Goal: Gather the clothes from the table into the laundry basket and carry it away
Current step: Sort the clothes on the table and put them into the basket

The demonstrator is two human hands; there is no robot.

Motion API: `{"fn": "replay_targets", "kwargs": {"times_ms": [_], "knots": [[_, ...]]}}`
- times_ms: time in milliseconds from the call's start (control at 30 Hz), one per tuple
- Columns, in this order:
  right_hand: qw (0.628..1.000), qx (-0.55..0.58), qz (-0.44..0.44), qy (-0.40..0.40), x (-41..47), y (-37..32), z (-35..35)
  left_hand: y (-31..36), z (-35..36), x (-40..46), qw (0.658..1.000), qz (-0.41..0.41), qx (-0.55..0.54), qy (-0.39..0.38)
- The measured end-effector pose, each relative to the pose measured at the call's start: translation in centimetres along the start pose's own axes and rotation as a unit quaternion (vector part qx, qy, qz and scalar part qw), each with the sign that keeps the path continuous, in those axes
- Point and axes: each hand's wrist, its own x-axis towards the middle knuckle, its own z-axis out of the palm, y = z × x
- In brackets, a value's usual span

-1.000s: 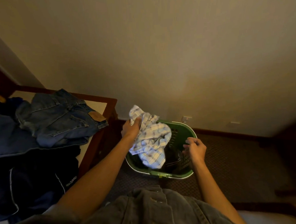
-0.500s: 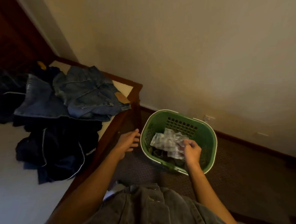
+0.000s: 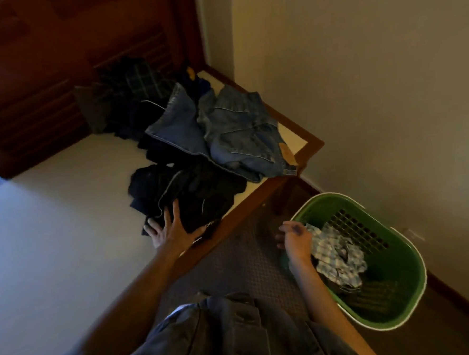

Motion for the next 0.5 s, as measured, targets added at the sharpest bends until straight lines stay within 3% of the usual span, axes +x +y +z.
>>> {"fn": "replay_targets", "kwargs": {"times_ms": [67,300,400,500], "knots": [[0.999,-0.026,-0.024,-0.017,-0.6,-0.9,2.8,-2.2,-0.3,0.9,1.0,0.005,0.005,-0.006],[0.962,-0.178,-0.183,-0.098,-1.1,-1.7,12.9,-5.6,-2.0,2.1,0.994,0.069,0.024,0.085],[0.945,-0.217,-0.188,-0.155,-2.2,-2.4,17.4,-8.7,-3.0,2.0,0.993,0.082,-0.025,0.087],[0.885,-0.354,-0.21,-0.219,-2.7,-1.2,21.7,-12.5,-4.8,1.1,0.991,0.055,-0.105,0.067]]}}
